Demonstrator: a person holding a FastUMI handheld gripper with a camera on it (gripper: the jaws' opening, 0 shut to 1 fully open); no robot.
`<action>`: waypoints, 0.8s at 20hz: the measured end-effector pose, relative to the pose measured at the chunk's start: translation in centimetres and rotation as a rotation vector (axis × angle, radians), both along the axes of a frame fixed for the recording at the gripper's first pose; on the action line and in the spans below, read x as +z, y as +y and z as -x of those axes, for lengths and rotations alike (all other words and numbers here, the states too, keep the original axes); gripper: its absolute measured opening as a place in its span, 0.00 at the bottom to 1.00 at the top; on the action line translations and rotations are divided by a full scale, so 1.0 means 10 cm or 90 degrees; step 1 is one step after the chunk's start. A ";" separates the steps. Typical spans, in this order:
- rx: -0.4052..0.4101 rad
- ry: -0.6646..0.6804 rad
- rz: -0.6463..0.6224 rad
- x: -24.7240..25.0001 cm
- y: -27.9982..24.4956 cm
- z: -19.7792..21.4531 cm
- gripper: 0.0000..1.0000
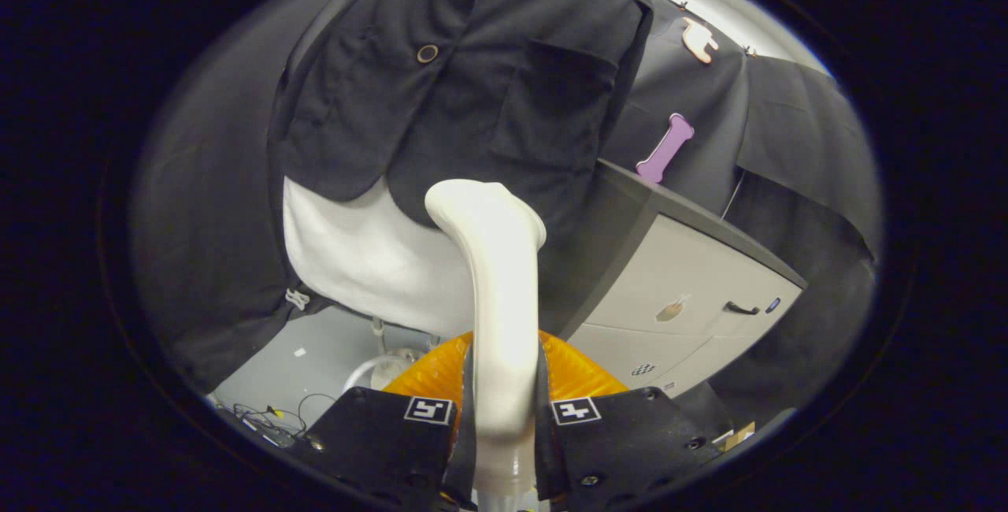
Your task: Iron the clothes twice with a garment steamer, once on the left side and once on the right side.
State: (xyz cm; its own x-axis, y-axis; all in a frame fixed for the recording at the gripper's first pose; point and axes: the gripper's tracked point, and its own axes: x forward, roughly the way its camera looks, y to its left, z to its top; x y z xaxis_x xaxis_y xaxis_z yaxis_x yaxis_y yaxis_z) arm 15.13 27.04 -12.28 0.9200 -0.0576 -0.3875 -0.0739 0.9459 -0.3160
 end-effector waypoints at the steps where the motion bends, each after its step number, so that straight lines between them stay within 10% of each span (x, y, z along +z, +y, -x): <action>1: 0.002 0.003 0.003 -0.03 0.00 0.00 0.33; 7: 0.013 -0.035 -0.016 0.28 0.04 0.07 0.33; 16: 0.118 -0.297 -0.135 2.43 0.71 0.34 0.33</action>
